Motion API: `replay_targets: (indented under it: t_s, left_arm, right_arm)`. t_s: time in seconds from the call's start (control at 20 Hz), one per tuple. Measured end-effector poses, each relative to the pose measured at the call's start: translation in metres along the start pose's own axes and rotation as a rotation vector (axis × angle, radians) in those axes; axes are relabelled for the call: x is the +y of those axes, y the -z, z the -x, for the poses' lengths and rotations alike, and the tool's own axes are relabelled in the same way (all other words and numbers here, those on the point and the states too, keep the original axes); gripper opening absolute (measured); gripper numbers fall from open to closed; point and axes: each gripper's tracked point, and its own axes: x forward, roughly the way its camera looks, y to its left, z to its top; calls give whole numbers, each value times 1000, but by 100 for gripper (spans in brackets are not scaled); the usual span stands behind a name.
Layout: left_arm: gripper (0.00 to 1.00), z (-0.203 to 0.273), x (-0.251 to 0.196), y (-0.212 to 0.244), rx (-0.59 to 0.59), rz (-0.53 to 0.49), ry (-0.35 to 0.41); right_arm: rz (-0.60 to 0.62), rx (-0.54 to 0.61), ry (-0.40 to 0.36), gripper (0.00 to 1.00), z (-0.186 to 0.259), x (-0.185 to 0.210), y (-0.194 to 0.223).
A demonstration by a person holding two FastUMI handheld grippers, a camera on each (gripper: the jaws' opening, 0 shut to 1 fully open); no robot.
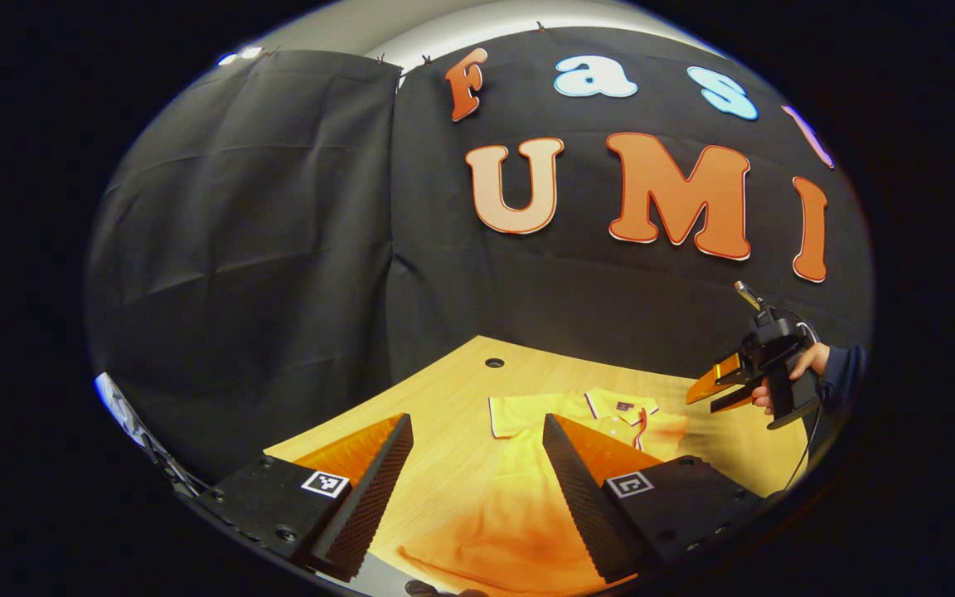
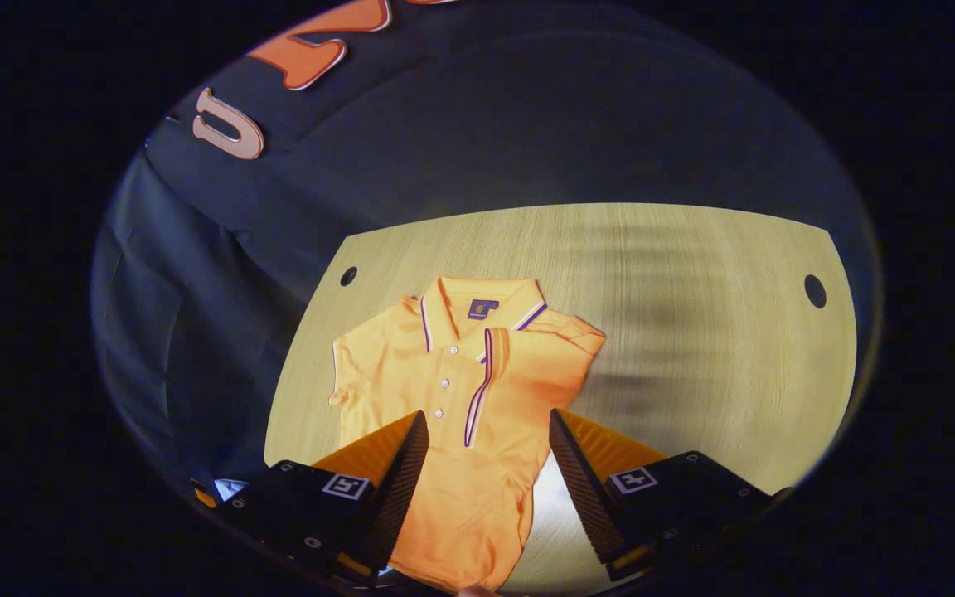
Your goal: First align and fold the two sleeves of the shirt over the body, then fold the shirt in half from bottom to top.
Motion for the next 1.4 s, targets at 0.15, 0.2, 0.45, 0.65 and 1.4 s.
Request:
replay_targets:
  t_s: [0.15,0.2,0.45,0.65,1.4]
  left_arm:
    - [97,-25,3,0,52,44,45]
    - [97,-37,7,4,81,68,60]
    - [98,-99,14,21,245,210,156]
    - [98,-147,26,38,426,276,213]
    - [98,-292,6,112,888,123,273]
  right_arm:
    - [-13,-67,29,89,23,-9,2]
    - [-17,-83,46,90,29,-14,3]
    - [-81,-144,135,90,58,-31,15]
    - [-141,-200,207,90,78,-33,29]
    - [-237,-324,452,99,135,-3,126]
